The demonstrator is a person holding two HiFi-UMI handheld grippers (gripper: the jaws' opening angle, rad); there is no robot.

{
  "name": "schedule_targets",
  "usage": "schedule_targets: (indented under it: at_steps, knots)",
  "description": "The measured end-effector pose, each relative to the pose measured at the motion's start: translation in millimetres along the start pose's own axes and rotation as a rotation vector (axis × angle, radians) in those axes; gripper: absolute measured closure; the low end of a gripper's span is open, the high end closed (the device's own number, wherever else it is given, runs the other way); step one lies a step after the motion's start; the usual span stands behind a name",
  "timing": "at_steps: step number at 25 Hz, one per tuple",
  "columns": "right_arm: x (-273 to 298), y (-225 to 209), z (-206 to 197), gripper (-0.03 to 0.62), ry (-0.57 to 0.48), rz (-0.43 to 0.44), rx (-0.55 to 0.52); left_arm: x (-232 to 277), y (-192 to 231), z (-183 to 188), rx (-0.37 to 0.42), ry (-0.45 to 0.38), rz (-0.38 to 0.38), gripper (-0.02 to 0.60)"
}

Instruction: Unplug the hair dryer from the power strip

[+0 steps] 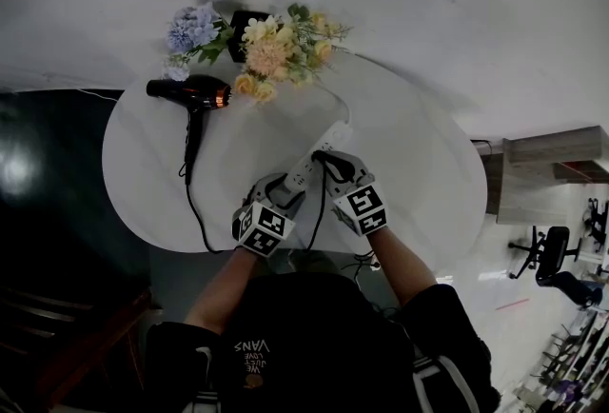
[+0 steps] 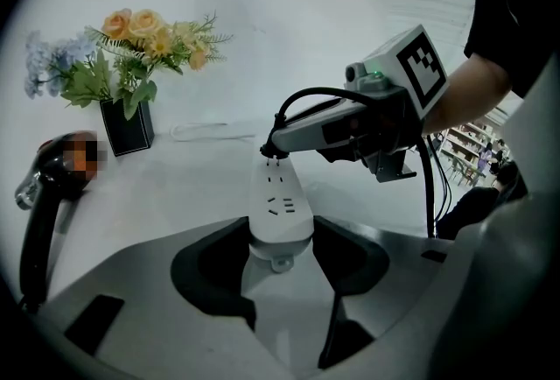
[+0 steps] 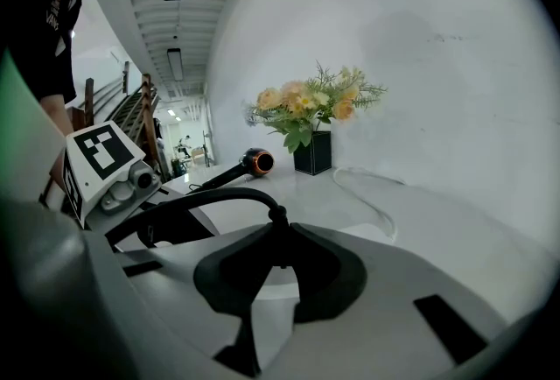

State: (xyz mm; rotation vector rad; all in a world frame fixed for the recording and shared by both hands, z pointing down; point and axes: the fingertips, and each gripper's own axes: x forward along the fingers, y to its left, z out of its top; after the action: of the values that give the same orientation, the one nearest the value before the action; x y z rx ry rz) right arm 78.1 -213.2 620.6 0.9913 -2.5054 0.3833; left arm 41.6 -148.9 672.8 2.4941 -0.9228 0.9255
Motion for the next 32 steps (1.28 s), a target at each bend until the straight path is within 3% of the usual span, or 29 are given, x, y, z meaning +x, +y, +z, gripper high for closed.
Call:
schedule_targets:
  at_steps: [10, 18, 32]
  knots:
    - [-11.6, -0.7, 6.5, 0.523, -0.02, -0.028, 0.024, 0.6, -1.8, 0.2, -0.002, 0.01, -0.031, 0.331]
    - [-41.6, -0.4, 14.3, 0.523, -0.055, -0.124, 0.069, -3.7, -5.8, -2.2, 0.051, 0.045, -0.078, 0.329]
    - [-106.2, 10.0, 20.4, 0.522, -0.15, -0.367, 0.215, -61.3, -1.7, 33.3, 0.114, -0.103, -0.125, 0.302]
